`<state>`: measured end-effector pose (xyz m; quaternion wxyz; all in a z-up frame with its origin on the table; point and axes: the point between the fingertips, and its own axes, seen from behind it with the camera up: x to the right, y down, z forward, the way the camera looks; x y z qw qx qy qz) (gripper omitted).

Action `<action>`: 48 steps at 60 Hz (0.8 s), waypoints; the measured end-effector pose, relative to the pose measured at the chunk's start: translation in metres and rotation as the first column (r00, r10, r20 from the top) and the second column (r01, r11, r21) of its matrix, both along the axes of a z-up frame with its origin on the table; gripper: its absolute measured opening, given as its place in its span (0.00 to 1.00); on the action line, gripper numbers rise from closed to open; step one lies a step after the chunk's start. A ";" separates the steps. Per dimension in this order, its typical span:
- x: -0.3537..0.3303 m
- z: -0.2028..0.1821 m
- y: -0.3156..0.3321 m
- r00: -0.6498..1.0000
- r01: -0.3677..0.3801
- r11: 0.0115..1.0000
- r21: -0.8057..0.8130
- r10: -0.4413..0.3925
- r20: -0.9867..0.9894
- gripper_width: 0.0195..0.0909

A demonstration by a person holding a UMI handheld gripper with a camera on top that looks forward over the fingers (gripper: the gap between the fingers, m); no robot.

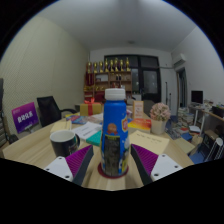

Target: Pour water

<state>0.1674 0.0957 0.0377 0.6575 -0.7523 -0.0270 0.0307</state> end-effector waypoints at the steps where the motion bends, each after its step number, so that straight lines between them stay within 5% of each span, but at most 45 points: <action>1: 0.001 -0.002 -0.005 1.000 0.004 1.000 -0.012 -0.004 0.002 0.89; 10: 0.007 -0.005 -0.080 0.996 0.029 0.998 -0.053 -0.033 -0.086 0.89; 32: -0.009 0.059 -0.278 0.982 0.059 0.993 0.105 -0.038 -0.187 0.90; 39: -0.006 0.063 -0.308 0.985 0.117 0.982 0.150 -0.095 -0.143 0.90; 48: -0.026 0.052 -0.327 0.985 0.080 0.990 0.117 -0.061 -0.161 0.89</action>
